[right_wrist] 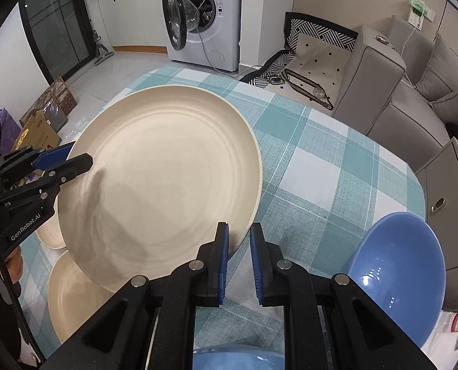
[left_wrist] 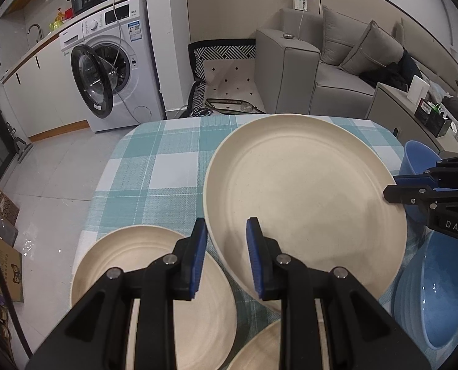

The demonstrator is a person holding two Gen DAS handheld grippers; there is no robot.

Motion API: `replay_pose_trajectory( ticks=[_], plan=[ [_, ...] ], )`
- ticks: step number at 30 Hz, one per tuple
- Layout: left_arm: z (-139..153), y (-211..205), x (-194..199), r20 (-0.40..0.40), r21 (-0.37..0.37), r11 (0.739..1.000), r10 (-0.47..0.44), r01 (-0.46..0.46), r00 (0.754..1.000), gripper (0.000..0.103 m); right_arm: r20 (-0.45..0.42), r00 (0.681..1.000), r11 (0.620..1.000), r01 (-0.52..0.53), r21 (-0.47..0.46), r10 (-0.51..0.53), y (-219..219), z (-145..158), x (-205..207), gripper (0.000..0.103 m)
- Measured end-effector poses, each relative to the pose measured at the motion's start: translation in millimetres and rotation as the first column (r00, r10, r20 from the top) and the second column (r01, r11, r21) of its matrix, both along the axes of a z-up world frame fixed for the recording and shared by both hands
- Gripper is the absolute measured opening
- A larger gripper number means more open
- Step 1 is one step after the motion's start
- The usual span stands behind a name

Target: Organize plates and bowls

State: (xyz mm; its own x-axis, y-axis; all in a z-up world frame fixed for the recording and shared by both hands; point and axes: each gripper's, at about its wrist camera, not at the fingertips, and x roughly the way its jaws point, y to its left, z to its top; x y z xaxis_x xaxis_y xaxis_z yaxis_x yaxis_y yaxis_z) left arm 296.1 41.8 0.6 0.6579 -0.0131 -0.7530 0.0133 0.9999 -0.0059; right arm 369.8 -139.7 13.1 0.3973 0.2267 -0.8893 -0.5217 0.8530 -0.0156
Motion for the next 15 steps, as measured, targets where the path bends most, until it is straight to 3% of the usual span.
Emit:
replay_pose_trajectory(
  ticks=[15],
  plan=[
    [26.1, -5.1, -35.5, 0.048, 0.015, 1.000, 0.008, -0.009, 0.999, 0.024, 0.064, 0.998, 0.998, -0.004, 0.060, 0.000, -10.3, 30.2, -33.1, 0.014]
  ],
)
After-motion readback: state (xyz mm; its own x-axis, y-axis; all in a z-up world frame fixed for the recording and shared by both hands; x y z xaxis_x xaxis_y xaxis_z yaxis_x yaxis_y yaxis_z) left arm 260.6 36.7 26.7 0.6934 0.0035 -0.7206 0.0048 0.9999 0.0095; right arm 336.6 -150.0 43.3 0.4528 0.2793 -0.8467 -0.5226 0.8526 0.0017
